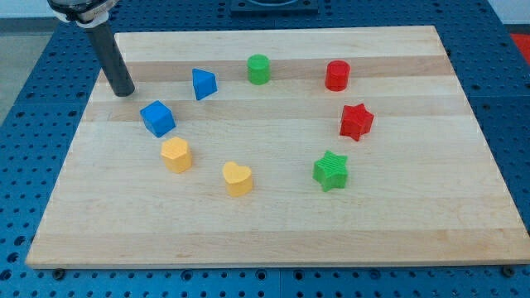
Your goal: Move the blue triangle to the top of the green circle
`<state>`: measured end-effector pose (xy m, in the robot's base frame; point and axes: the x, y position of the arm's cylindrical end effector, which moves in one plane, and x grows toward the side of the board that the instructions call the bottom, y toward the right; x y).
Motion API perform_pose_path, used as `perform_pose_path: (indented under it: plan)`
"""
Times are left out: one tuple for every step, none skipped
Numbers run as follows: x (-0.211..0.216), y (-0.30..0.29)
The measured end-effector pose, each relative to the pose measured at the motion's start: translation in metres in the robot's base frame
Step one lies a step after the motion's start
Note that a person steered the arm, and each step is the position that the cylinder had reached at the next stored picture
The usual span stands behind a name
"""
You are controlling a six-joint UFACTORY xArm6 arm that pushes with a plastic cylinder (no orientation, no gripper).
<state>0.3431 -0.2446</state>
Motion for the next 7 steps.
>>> perform_pose_path:
  plan:
    - [0.000, 0.013]
    - [0.000, 0.052]
    - [0.005, 0.082]
    - [0.011, 0.102]
    - [-0.005, 0.134]
    - [-0.027, 0.162]
    - [-0.048, 0.186]
